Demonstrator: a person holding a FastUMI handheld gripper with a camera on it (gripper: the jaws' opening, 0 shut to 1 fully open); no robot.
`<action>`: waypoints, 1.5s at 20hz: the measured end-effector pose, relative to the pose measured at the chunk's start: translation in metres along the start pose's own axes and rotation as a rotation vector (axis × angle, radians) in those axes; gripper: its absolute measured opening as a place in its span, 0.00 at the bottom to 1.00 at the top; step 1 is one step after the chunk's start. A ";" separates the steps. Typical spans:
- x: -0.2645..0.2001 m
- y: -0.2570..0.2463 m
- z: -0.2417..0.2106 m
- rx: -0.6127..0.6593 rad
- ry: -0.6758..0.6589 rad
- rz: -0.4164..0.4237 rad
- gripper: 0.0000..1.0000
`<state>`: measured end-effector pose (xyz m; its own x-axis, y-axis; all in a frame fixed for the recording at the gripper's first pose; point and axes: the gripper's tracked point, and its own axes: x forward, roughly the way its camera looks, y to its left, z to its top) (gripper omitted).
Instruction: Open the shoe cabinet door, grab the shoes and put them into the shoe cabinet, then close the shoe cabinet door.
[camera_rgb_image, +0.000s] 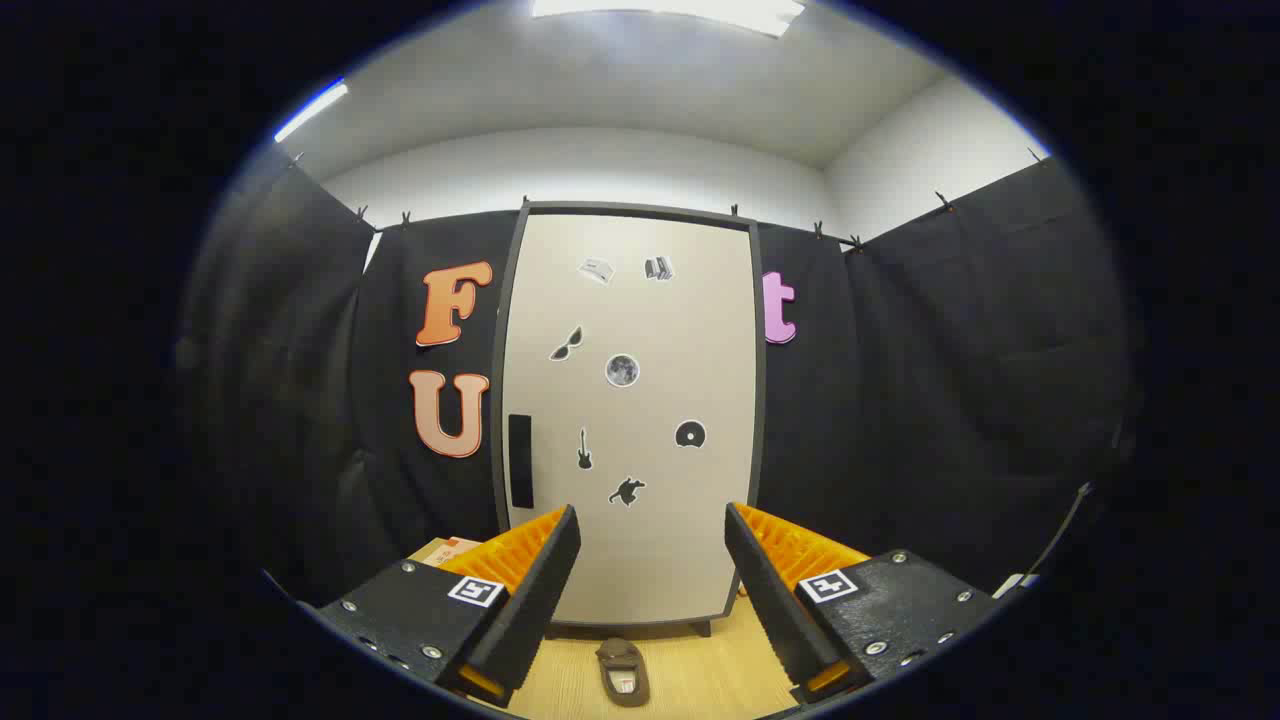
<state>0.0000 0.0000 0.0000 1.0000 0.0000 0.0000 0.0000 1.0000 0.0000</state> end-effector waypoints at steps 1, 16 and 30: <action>-0.002 -0.001 0.000 0.001 0.002 0.003 0.92; -0.001 0.002 0.008 0.016 -0.001 0.030 0.92; 0.025 0.074 0.006 0.056 -0.011 0.049 0.92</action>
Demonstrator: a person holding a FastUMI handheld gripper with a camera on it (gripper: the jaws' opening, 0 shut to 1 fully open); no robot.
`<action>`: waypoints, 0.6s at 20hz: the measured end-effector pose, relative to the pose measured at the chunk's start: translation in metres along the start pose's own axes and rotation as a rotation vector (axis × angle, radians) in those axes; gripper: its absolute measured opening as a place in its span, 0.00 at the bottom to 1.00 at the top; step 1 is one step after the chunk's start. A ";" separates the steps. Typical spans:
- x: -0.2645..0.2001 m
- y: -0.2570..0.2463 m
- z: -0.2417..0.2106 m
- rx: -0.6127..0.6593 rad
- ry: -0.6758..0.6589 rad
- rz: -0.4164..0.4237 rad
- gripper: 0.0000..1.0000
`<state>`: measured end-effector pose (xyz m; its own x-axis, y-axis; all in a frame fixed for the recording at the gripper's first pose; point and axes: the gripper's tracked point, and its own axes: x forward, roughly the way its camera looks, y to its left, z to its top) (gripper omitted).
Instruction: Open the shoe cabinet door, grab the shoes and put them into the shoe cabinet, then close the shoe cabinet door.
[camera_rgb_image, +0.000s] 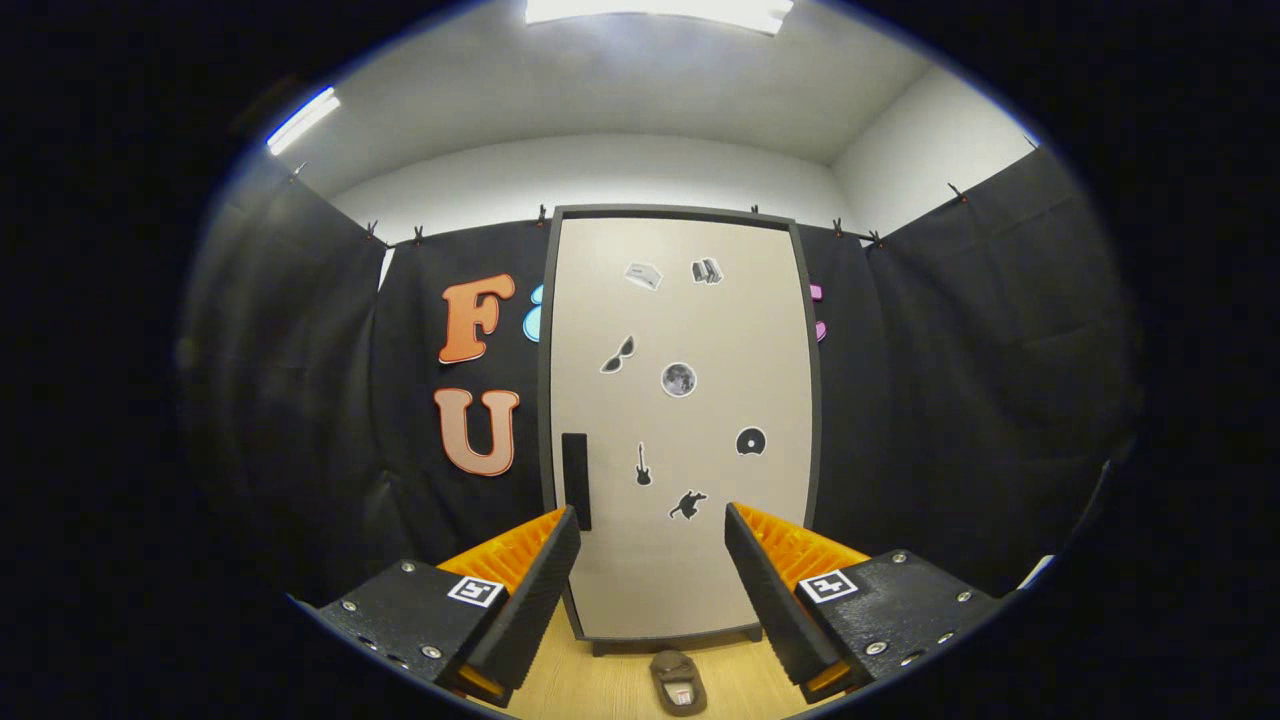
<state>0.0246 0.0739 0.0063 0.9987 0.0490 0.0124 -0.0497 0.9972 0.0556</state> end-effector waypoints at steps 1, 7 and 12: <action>0.004 0.006 -0.001 -0.002 0.003 0.003 0.92; 0.038 0.035 -0.010 -0.009 0.016 0.021 0.92; 0.083 0.058 -0.028 -0.010 0.017 0.042 0.90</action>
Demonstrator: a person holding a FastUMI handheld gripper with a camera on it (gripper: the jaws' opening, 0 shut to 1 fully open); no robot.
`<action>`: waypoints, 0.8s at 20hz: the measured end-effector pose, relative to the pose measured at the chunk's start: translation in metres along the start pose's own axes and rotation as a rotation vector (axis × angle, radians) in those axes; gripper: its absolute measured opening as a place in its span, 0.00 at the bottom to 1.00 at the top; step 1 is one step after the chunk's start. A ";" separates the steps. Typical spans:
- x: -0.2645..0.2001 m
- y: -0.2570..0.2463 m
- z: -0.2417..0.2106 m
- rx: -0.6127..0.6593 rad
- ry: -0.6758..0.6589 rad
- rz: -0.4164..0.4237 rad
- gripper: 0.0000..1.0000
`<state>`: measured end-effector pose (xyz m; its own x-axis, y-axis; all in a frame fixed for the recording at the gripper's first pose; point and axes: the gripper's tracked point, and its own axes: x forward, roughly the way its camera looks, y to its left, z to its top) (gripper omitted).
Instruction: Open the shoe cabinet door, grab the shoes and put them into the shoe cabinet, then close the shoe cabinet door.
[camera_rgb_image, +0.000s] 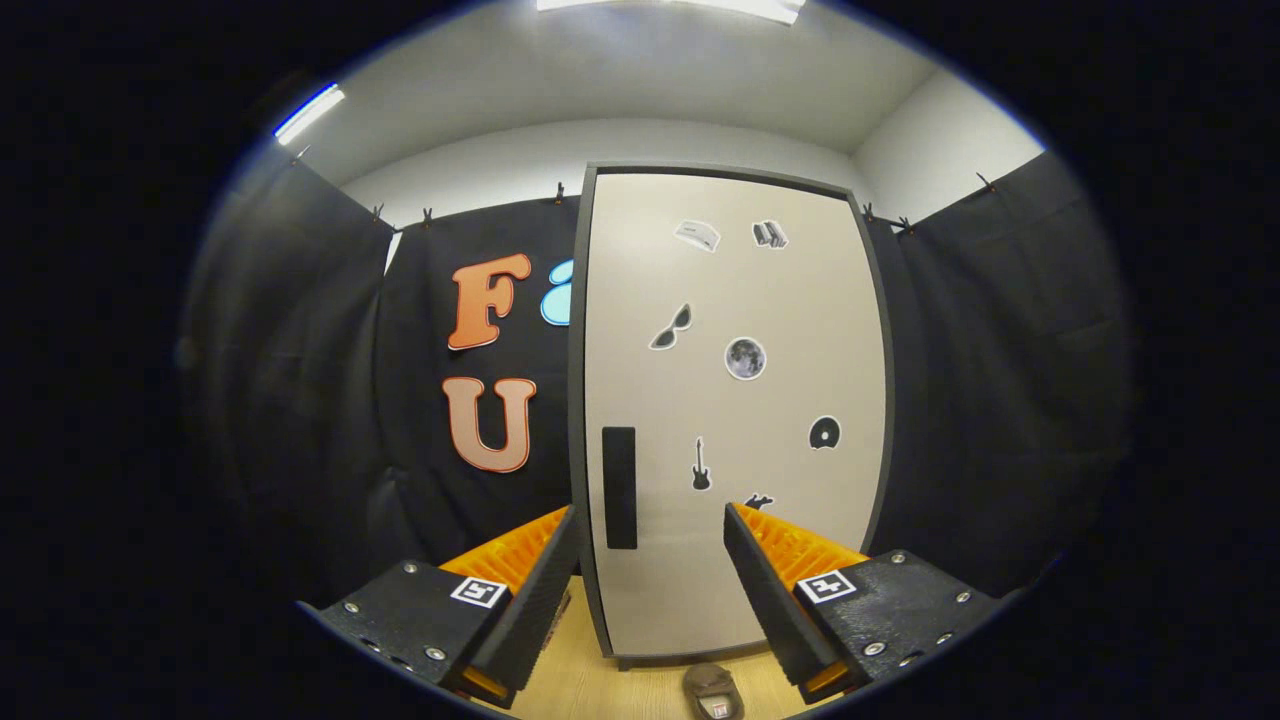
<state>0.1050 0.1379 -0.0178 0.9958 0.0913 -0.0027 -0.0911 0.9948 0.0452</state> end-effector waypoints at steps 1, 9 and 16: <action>0.011 0.004 -0.004 0.003 0.007 0.003 0.90; 0.089 0.023 -0.025 -0.019 0.035 0.028 0.78; 0.133 0.030 -0.037 -0.043 0.049 0.025 0.56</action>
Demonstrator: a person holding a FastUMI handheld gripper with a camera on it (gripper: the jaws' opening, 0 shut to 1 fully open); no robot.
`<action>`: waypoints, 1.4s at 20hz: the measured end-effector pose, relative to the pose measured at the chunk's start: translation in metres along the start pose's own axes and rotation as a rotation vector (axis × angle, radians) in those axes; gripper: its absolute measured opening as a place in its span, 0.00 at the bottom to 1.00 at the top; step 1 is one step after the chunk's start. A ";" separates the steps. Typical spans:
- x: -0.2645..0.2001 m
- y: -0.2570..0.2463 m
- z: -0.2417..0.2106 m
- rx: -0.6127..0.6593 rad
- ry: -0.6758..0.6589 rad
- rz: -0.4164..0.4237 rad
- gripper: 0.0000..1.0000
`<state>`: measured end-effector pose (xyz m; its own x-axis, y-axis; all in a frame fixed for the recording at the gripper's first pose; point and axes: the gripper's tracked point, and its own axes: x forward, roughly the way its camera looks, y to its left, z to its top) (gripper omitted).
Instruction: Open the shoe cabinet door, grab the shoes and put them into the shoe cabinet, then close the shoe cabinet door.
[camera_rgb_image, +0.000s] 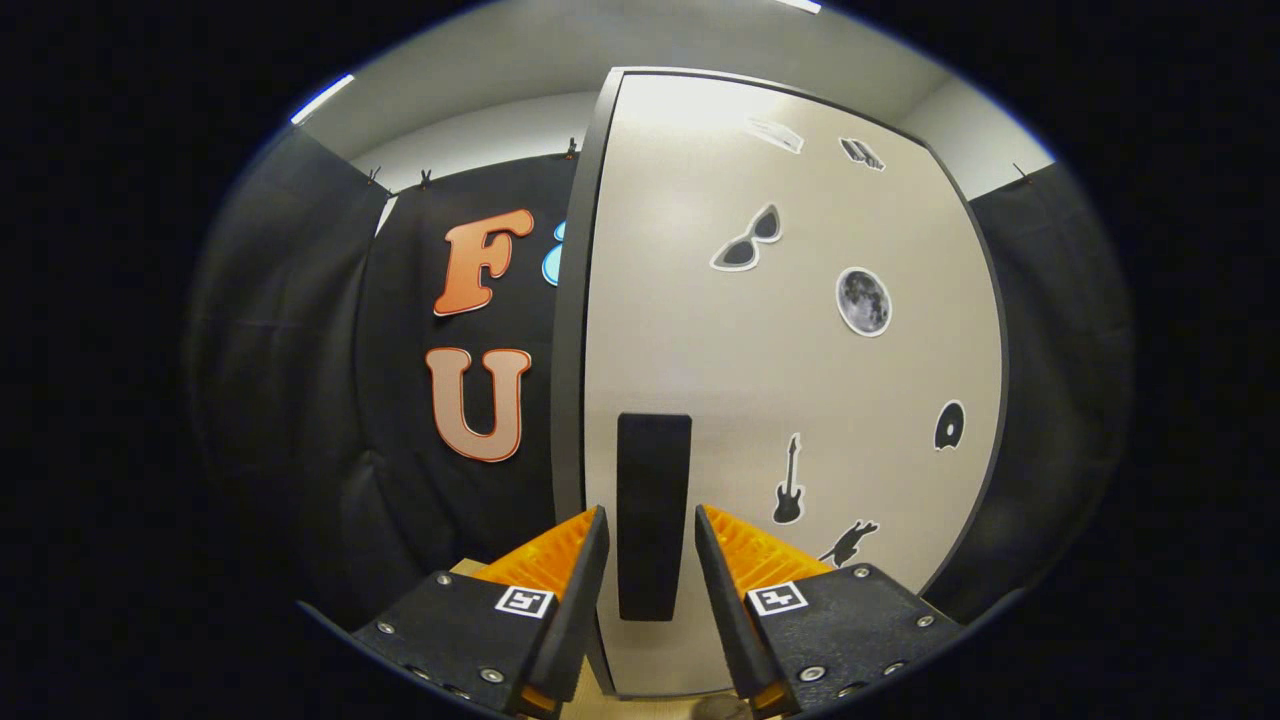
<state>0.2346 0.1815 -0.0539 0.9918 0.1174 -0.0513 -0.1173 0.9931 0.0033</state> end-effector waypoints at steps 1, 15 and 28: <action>0.003 0.000 -0.001 -0.004 -0.001 -0.003 0.54; -0.015 -0.001 -0.002 0.063 0.041 -0.009 0.26; -0.111 -0.050 -0.002 0.060 0.057 -0.078 0.21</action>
<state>0.1303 0.1187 -0.0504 0.9931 0.0409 -0.1100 -0.0349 0.9978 0.0565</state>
